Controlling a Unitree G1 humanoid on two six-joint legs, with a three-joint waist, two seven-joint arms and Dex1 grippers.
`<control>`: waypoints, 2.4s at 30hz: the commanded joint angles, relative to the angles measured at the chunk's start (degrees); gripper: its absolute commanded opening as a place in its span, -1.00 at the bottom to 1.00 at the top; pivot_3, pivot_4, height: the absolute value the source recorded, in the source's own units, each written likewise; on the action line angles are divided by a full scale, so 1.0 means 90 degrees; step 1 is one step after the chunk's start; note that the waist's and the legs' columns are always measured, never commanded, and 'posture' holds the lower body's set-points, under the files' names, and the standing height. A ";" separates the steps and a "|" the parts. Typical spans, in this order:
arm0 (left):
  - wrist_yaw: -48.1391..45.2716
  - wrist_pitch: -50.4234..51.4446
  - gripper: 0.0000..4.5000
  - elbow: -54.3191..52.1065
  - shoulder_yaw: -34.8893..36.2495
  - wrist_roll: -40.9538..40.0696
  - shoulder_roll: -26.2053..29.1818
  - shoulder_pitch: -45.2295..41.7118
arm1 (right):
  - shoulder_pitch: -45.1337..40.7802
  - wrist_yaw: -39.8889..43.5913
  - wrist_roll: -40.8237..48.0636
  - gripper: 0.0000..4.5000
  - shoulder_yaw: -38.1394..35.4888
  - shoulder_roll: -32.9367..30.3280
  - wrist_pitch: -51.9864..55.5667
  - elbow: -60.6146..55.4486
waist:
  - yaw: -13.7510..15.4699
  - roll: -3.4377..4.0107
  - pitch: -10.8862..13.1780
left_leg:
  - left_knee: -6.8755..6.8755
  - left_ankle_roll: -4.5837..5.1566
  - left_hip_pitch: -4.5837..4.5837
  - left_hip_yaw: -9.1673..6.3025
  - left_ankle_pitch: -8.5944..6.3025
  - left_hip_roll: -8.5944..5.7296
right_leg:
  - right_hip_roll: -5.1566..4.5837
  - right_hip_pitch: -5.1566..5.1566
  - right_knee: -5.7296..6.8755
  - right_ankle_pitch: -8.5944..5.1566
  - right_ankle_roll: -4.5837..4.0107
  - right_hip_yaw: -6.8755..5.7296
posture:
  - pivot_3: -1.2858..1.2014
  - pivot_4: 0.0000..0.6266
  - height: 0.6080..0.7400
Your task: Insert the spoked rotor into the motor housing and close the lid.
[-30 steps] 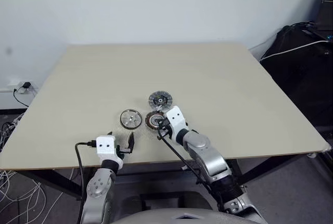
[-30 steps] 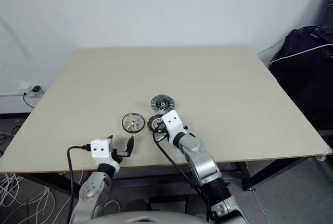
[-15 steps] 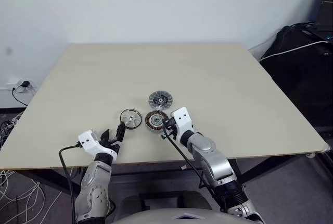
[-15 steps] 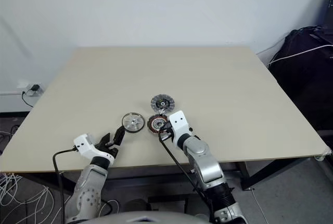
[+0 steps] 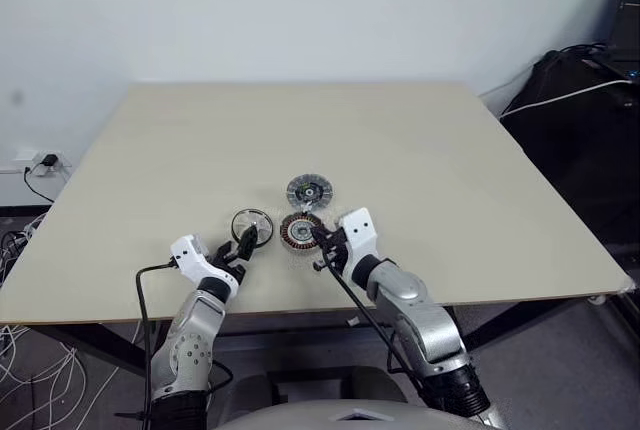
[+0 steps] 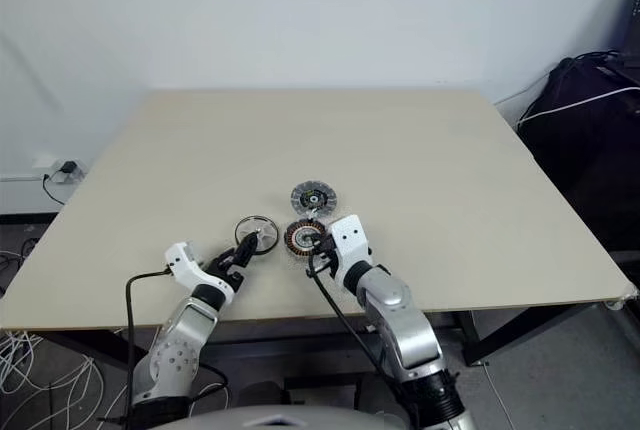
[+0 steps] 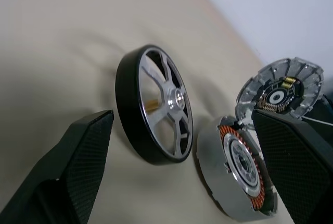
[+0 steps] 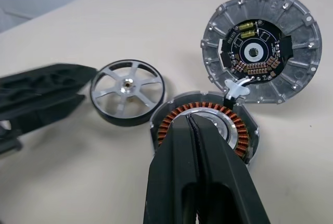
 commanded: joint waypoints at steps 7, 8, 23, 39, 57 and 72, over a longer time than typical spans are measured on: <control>-0.0077 0.0407 1.00 0.0207 0.0190 -0.0302 0.0021 -0.0364 | 0.0087 -0.0025 0.0270 -0.98 -0.0041 -0.0057 0.0111 -0.0545 | 0.0001 -0.0006 0.0002 | 0.0000 -0.0001 0.0001 -0.0001 0.0001 -0.0001 | 0.0001 0.0001 0.0001 0.0000 0.0000 0.0000 | 0.03 -1.00 1.00; -0.0077 0.0425 1.00 0.0228 0.0202 -0.0319 0.0019 -0.0390 | 0.0083 -0.0007 0.0288 -0.98 -0.0034 -0.0065 0.0121 -0.0549 | 0.0001 -0.0008 0.0003 | 0.0000 -0.0001 0.0000 -0.0002 0.0001 -0.0001 | 0.0001 0.0001 0.0001 0.0000 0.0000 0.0000 | 0.03 -1.00 1.00; -0.0133 0.0697 0.73 0.0726 0.0409 -0.0509 -0.0052 -0.0764 | 0.0153 0.0326 0.0559 -1.00 0.0168 -0.0445 0.0346 -0.0717 | 0.0007 -0.0019 0.0006 | 0.0000 -0.0001 0.0000 -0.0008 0.0002 -0.0005 | 0.0000 0.0004 -0.0001 0.0000 -0.0001 0.0000 | 0.03 -1.00 1.00; -0.0099 0.0666 -0.83 0.1076 0.0508 -0.0447 -0.0087 -0.1052 | 0.0143 0.0205 0.0577 -1.00 0.0114 -0.0452 0.0324 -0.0681 | 0.0006 -0.0026 0.0007 | 0.0000 -0.0004 0.0000 -0.0012 0.0004 -0.0007 | 0.0001 0.0006 0.0000 0.0000 0.0000 0.0000 | 0.03 -1.00 1.00; -0.1121 0.1512 -0.83 -0.1316 0.0164 -0.2257 -0.0050 0.0782 | 0.0343 0.0401 0.0859 -1.00 0.0153 -0.0750 0.0563 -0.0922 | 0.0011 -0.0033 0.0011 | 0.0004 0.0024 -0.0005 -0.0015 -0.0012 -0.0006 | -0.0005 0.0000 0.0000 -0.0002 -0.0001 0.0000 | 0.03 -1.00 1.00; -0.1143 0.1873 -0.83 -0.0214 -0.0514 -0.2092 -0.0136 -0.0291 | 0.0403 0.0381 0.0896 -1.00 0.0142 -0.0900 0.0653 -0.1053 | 0.0008 -0.0033 0.0011 | 0.0004 0.0011 -0.0005 -0.0018 -0.0003 -0.0011 | -0.0001 0.0004 -0.0002 -0.0002 -0.0001 0.0000 | 0.03 -1.00 1.00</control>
